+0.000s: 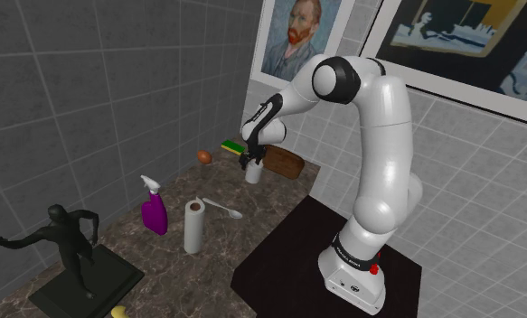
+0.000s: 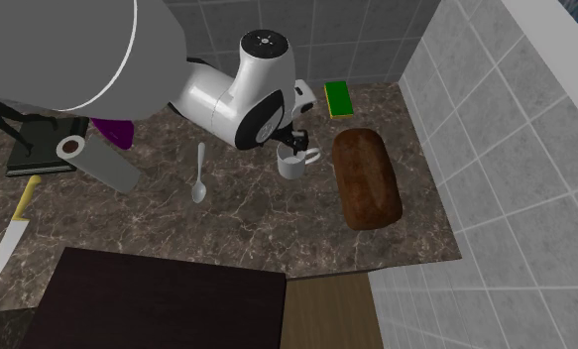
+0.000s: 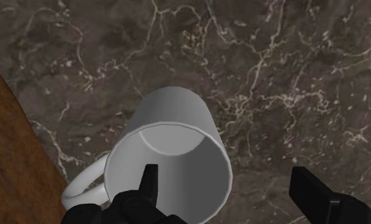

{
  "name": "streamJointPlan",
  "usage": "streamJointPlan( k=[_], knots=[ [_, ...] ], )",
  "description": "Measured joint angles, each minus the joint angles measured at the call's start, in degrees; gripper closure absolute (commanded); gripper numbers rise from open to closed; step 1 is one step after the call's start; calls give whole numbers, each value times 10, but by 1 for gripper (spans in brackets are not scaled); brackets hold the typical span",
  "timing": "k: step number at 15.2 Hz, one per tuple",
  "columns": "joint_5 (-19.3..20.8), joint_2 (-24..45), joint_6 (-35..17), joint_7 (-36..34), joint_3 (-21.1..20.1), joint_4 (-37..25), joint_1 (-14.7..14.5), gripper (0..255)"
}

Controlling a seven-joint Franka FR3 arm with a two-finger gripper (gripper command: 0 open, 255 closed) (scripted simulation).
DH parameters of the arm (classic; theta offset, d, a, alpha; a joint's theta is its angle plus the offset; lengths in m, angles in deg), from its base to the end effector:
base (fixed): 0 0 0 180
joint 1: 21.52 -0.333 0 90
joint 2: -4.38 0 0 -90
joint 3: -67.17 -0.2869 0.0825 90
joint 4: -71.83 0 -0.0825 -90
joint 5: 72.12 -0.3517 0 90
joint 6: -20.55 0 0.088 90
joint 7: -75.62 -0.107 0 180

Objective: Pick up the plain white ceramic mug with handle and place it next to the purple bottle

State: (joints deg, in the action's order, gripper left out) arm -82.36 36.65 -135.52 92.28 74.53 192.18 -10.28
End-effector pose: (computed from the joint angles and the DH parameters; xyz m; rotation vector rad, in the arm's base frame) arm 0.5213 -0.1836 0.1583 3.1167 -0.2702 0.1078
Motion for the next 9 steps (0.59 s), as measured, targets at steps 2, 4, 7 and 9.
streamJointPlan(
  k=[2,4,7,9],
  knots=[
    [0,1,-1,0,0,-1,0,0],
    [0,2,-1,1,0,-1,1,0],
    [0,2,-1,1,0,-1,1,255],
    [0,2,-1,1,0,-1,1,255]
  ],
)
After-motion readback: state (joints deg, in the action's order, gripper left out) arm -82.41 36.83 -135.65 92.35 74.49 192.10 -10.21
